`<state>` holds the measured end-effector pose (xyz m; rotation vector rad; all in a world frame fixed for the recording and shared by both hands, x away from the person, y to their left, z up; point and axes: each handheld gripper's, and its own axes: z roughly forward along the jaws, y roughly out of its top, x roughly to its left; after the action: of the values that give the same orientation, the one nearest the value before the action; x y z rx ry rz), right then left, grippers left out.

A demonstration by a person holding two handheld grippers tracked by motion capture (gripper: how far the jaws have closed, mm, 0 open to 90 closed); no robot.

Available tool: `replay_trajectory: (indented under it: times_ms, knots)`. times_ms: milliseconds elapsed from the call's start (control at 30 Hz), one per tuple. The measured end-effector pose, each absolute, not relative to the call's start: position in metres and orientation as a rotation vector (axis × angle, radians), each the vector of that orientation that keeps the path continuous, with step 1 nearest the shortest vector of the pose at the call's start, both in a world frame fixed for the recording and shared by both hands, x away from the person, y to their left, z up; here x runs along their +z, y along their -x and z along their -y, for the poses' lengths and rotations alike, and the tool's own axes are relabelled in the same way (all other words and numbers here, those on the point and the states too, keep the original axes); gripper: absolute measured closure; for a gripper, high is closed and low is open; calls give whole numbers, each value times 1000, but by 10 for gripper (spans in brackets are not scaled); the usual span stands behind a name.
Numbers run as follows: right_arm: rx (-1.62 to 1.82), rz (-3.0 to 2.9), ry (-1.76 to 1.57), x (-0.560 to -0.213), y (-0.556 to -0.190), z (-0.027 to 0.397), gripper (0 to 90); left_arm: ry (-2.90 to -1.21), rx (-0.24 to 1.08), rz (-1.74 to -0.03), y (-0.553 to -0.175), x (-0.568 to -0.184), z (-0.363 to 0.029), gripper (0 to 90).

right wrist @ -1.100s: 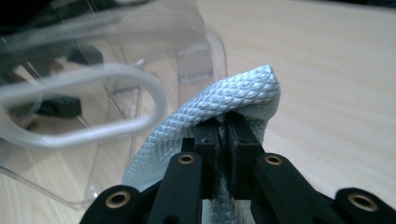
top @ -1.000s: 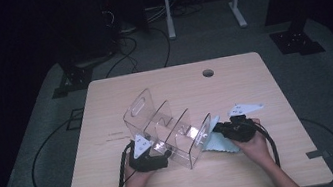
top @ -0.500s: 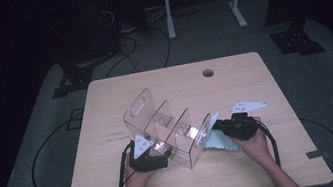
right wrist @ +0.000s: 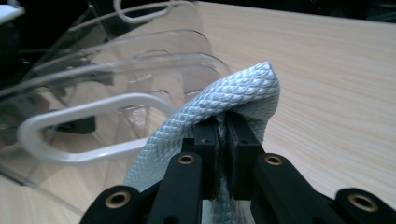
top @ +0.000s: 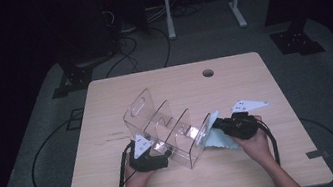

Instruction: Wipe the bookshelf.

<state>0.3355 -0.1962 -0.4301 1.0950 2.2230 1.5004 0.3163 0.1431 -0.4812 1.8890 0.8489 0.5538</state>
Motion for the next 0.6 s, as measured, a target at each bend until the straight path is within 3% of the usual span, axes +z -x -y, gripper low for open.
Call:
replay_trajectory:
  times_ms: [200,600]
  knots:
    - [1529,-2245,-967,-412,-317,183,838,-1890,553,-850,-317,-481,-143,80]
    - [1526,-2308,-876,-409,-299,167,838,-1881,562,-869,-318,-481,-142,81]
